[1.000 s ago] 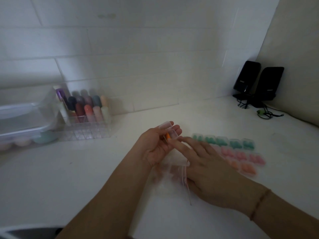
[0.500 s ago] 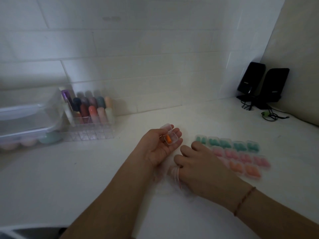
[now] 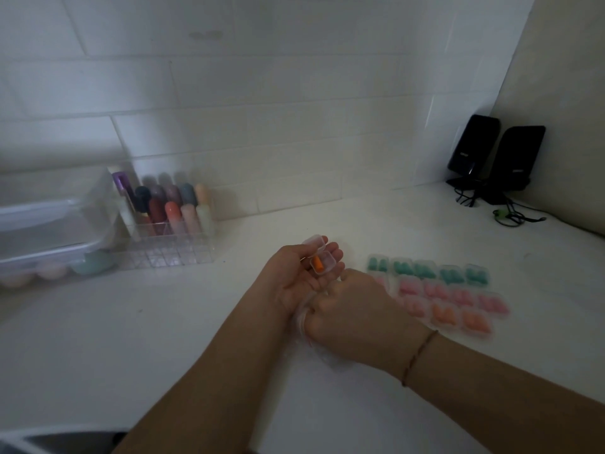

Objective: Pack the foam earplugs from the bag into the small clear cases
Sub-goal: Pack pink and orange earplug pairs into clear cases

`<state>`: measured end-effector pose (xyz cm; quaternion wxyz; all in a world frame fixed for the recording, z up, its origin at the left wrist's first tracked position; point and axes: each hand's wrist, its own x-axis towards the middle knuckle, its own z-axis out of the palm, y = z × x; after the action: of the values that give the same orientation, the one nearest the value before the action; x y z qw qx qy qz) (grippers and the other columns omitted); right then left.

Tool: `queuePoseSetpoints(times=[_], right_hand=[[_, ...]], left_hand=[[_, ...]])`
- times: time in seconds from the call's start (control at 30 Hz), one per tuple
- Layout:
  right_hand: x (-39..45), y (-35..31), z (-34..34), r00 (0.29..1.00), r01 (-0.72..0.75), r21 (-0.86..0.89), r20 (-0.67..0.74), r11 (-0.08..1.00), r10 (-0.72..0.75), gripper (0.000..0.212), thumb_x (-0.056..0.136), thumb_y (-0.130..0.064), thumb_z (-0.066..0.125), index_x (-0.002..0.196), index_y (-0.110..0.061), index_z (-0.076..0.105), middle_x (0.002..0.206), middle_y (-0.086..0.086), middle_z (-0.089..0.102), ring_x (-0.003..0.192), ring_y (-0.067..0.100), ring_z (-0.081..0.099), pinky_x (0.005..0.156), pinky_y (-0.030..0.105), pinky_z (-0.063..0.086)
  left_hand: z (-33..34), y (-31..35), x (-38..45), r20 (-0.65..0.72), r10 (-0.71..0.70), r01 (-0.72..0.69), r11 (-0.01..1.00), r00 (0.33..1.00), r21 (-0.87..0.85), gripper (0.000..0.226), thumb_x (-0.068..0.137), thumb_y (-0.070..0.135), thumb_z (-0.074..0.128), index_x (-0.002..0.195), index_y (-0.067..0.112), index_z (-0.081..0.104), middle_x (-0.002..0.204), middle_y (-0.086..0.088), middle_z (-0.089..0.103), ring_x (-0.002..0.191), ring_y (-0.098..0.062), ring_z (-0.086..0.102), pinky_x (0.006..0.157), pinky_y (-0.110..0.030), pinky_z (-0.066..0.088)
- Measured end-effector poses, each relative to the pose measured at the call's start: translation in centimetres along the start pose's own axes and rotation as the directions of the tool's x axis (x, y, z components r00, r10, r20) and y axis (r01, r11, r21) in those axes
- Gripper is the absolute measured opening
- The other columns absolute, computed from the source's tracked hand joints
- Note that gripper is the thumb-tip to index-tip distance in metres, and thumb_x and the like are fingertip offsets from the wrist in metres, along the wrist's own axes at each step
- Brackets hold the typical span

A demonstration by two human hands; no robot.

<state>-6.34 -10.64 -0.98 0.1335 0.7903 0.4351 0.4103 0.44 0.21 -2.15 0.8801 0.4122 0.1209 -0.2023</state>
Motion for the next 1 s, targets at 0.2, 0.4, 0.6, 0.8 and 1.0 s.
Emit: queuePoseSetpoints(times=[0.2, 0.4, 0.6, 0.8, 1.0], right_hand=[[-1.9, 1.0, -0.5, 0.999, -0.026, 0.105, 0.038, 0.994, 0.022, 0.028, 0.071, -0.011, 0.043, 0.049, -0.023, 0.057, 0.055, -0.005, 0.054, 0.047, 0.016, 0.048, 0.054, 0.027, 0.026], [-5.4, 1.7, -2.3, 0.918, -0.393, 0.498, 0.258, 0.773, 0.3, 0.018, 0.083, -0.048, 0.058, 0.076, -0.037, 0.071, 0.111, -0.018, 0.055, 0.077, 0.011, 0.051, 0.054, 0.028, 0.044], [-6.6, 2.5, -3.5, 0.812, -0.57, 0.688, 0.385, 0.45, 0.44, 0.011, 0.077, -0.046, 0.067, 0.082, -0.038, 0.073, 0.114, -0.025, 0.06, 0.102, 0.006, 0.056, 0.088, 0.022, 0.043], [-5.2, 4.9, -5.4, 0.567, -0.501, 0.848, 0.474, -0.175, 0.674, 0.003, 0.076, -0.005, 0.063, 0.076, -0.008, 0.064, 0.074, 0.011, 0.072, 0.062, 0.018, 0.067, 0.058, 0.029, 0.053], [-2.9, 4.8, -2.6, 0.525, -0.717, 0.672, 0.344, 0.186, 0.778, 0.007, 0.084, -0.02, 0.071, 0.085, -0.026, 0.069, 0.069, -0.008, 0.069, 0.059, 0.006, 0.063, 0.058, 0.015, 0.047]], left_hand=[[0.2, 0.0, 0.1, -0.015, -0.004, 0.004, 0.999, 1.0, 0.033, 0.017, 0.097, 0.003, 0.05, 0.108, -0.001, 0.061, 0.103, -0.02, 0.067, 0.088, -0.029, 0.069, 0.062, -0.039, 0.061], [0.5, -0.3, -0.2, 0.003, 0.003, -0.003, 0.997, 1.0, 0.079, 0.016, 0.097, 0.005, 0.049, 0.106, 0.001, 0.062, 0.106, -0.019, 0.066, 0.09, -0.027, 0.068, 0.062, -0.039, 0.061], [0.9, -0.3, -0.9, 0.02, 0.019, -0.021, 0.996, 1.0, 0.084, 0.018, 0.097, 0.007, 0.05, 0.108, 0.001, 0.063, 0.105, -0.019, 0.067, 0.09, -0.028, 0.068, 0.079, -0.042, 0.058], [1.6, -0.3, -2.2, 0.155, 0.025, -0.037, 0.997, 0.988, 0.073, 0.023, 0.092, 0.008, 0.056, 0.112, -0.001, 0.063, 0.113, -0.023, 0.067, 0.097, -0.032, 0.068, 0.084, -0.043, 0.057], [2.0, -0.5, -3.0, 0.262, -0.01, -0.011, 0.997, 0.965, 0.079, 0.019, 0.091, 0.008, 0.055, 0.107, -0.001, 0.062, 0.107, -0.026, 0.064, 0.085, -0.028, 0.067, 0.088, -0.044, 0.054]])
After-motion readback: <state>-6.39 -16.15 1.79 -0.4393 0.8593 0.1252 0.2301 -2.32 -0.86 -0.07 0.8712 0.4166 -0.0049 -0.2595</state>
